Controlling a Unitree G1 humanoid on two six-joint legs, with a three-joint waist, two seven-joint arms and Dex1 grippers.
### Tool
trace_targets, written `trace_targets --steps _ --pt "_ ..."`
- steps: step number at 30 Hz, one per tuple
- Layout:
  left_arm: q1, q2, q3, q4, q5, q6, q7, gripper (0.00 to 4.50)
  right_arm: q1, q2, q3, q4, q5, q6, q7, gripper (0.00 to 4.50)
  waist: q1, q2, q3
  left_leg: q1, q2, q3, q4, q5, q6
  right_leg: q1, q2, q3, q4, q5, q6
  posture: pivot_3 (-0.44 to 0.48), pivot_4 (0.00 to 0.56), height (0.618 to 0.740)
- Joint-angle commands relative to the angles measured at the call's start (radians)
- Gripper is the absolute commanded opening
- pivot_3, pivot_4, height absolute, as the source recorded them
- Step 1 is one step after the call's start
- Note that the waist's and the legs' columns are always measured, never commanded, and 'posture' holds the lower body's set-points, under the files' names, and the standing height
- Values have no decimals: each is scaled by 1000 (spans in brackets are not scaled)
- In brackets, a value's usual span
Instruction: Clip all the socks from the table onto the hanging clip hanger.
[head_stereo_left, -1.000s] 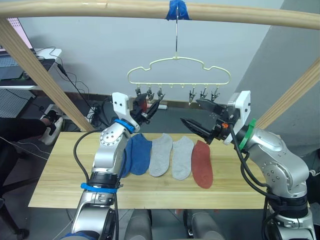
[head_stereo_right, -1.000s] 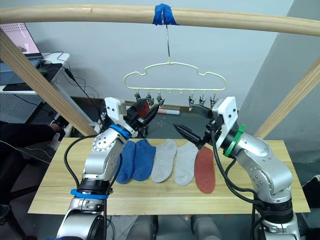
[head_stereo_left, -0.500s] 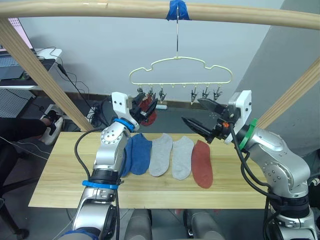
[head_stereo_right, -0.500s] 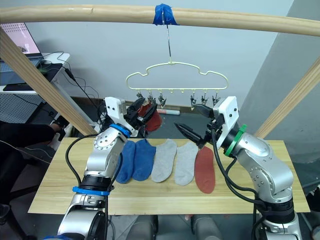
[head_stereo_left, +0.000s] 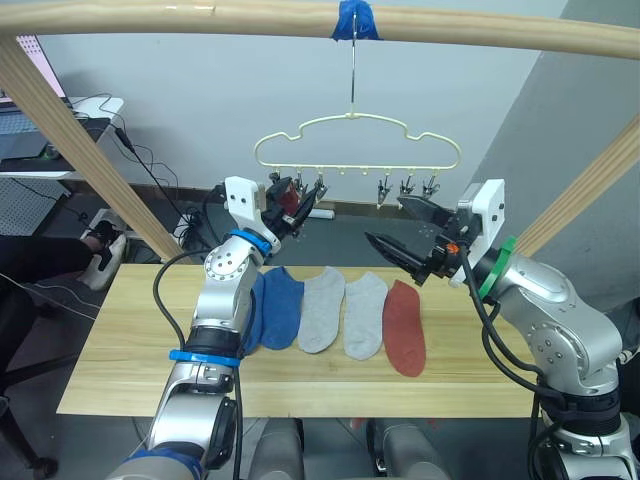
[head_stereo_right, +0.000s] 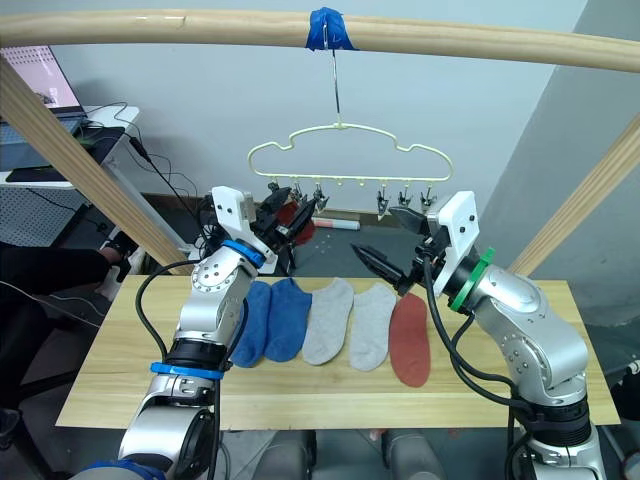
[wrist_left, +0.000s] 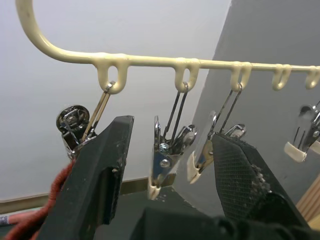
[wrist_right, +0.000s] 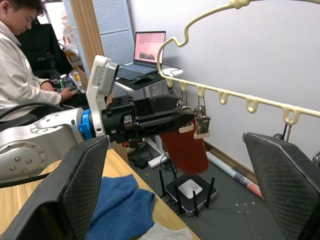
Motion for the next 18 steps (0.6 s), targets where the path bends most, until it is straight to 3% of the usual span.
trace_targets --steps 1,18 --pt "-28 0 5 11 9 -43 -3 2778 -15 -9 -17 -49 27 -5 -8 4500 0 0 0 0 0 0 0 0 0 0 0 0 0 0 0 -45 199 740" --pt "-59 3 17 60 25 -95 34 2778 -16 -28 -16 -40 42 -14 -20 4500 0 0 0 0 0 0 0 0 0 0 0 0 0 0 0 -46 205 740"
